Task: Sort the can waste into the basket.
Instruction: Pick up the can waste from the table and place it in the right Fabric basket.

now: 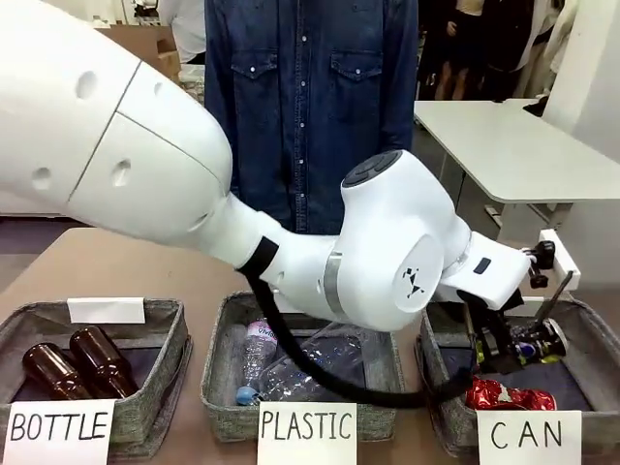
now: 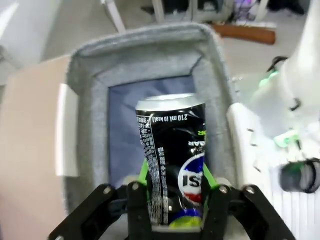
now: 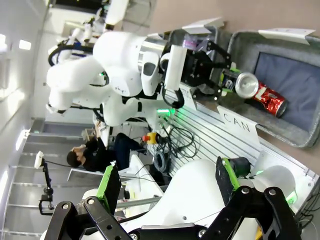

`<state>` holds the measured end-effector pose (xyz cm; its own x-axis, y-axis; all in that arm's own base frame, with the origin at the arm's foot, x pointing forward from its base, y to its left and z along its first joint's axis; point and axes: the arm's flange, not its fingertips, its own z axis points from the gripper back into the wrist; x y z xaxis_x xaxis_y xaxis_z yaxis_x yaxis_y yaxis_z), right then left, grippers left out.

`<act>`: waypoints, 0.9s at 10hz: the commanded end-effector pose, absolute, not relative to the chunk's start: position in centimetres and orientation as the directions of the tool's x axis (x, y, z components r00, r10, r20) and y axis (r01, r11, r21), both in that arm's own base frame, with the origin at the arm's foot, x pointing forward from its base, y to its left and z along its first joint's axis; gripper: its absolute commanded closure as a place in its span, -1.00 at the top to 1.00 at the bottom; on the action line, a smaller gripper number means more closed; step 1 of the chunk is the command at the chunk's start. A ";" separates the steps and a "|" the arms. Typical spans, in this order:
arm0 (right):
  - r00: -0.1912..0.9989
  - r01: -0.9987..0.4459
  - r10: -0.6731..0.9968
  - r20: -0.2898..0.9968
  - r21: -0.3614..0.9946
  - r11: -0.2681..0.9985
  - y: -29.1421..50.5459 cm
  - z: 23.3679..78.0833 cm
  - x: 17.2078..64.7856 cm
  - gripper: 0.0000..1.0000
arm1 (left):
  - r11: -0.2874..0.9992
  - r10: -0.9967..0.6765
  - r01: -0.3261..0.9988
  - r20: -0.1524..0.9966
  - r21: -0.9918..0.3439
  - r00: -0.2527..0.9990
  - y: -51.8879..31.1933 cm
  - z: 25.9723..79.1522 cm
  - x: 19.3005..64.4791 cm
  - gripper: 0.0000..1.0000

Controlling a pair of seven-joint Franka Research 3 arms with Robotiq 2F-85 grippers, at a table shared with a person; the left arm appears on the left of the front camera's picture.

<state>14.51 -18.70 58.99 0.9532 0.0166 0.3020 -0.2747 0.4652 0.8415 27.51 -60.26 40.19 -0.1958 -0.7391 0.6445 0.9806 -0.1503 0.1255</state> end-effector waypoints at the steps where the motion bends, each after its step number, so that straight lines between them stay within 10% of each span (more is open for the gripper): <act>1: 0.955 -0.265 0.005 0.296 0.845 0.464 -18.7 59.4 14.6 1.00 | -0.121 -0.750 0.985 0.639 0.122 -0.171 -62.1 41.1 27.9 -0.22; 2: 0.955 -0.265 0.005 0.296 0.845 0.464 -18.7 59.4 14.6 1.00 | -0.111 -0.755 0.987 0.636 0.117 -0.161 -62.0 41.0 28.3 -0.14; 3: 0.955 -0.265 0.005 0.296 0.845 0.464 -18.7 59.4 14.6 1.00 | -0.101 -0.764 0.988 0.627 0.116 -0.152 -61.7 40.8 28.6 0.98; 9: 0.955 -0.265 0.005 0.296 0.845 0.464 -18.7 59.4 14.6 1.00 | -0.073 -0.778 0.995 0.619 0.072 -0.102 -60.5 41.0 29.2 1.00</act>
